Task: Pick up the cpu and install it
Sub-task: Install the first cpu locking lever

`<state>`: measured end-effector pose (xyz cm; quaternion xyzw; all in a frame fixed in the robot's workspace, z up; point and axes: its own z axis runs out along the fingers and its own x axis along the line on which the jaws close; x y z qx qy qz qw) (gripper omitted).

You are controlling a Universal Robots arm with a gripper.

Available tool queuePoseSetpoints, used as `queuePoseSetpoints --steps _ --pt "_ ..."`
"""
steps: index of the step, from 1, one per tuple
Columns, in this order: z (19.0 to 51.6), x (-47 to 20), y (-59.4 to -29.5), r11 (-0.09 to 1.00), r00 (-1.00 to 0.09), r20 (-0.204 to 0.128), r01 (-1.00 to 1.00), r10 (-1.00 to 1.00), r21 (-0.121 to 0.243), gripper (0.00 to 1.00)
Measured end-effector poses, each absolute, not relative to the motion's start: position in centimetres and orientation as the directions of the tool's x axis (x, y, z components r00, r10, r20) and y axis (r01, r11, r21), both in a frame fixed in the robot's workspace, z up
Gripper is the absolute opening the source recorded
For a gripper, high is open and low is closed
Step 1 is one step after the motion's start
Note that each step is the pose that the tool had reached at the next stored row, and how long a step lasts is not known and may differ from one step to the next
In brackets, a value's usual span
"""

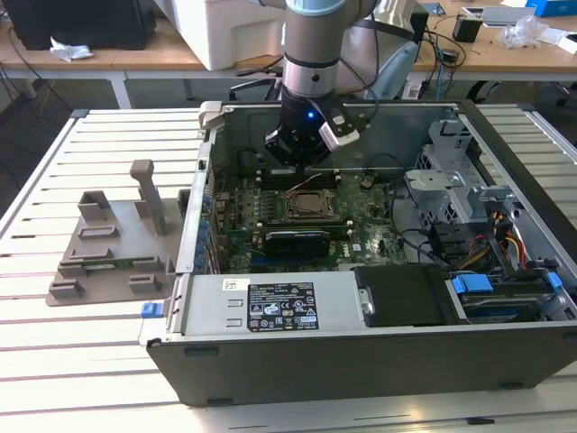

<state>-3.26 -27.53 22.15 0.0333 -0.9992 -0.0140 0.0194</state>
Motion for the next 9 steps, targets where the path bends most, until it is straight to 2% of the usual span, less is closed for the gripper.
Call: queuePoseSetpoints --steps 9 --pt "21.4 -1.5 -27.5 0.997 -0.997 0.039 -0.066 -0.067 0.029 0.11"
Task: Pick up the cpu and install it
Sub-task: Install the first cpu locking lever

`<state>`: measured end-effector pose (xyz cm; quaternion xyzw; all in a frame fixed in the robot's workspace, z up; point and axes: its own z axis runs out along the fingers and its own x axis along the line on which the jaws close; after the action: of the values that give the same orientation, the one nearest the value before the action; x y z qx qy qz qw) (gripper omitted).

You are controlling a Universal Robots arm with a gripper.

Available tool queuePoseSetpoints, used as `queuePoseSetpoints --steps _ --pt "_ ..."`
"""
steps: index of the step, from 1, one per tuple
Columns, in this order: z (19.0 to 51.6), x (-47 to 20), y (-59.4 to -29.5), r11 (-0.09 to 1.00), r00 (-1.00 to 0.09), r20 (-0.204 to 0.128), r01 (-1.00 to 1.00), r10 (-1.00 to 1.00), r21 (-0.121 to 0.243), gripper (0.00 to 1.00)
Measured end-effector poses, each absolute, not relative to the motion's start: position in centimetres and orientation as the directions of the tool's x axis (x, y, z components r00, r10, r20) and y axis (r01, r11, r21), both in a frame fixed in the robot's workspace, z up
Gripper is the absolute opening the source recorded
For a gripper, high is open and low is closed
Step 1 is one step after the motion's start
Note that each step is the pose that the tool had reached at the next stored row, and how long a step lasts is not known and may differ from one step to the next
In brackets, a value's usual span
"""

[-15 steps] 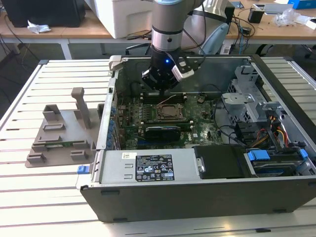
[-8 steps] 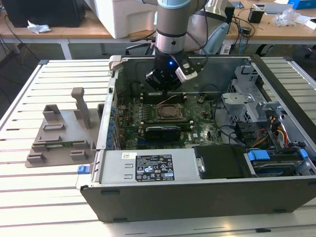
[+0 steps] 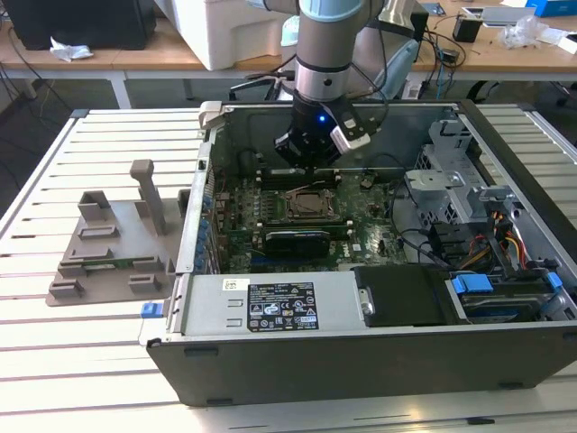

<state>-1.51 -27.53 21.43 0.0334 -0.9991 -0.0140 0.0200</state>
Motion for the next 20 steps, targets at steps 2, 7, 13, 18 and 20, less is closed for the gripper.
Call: queuePoseSetpoints --steps 2,7,13,18,20 --pt "21.2 -1.2 -27.5 0.997 -0.997 0.039 -0.066 -0.067 0.029 0.11" --pt "20.7 -0.2 -27.6 0.997 -0.997 0.04 -0.066 -0.067 0.029 0.11" --pt "20.2 0.2 -27.8 0.997 -0.997 0.038 -0.066 -0.067 0.031 0.11" --pt "20.4 0.2 -27.9 0.997 -0.997 0.039 -0.069 -0.07 0.029 0.11" --pt "21.3 0.2 -27.9 0.997 -0.997 0.04 -0.072 -0.073 0.027 0.11"
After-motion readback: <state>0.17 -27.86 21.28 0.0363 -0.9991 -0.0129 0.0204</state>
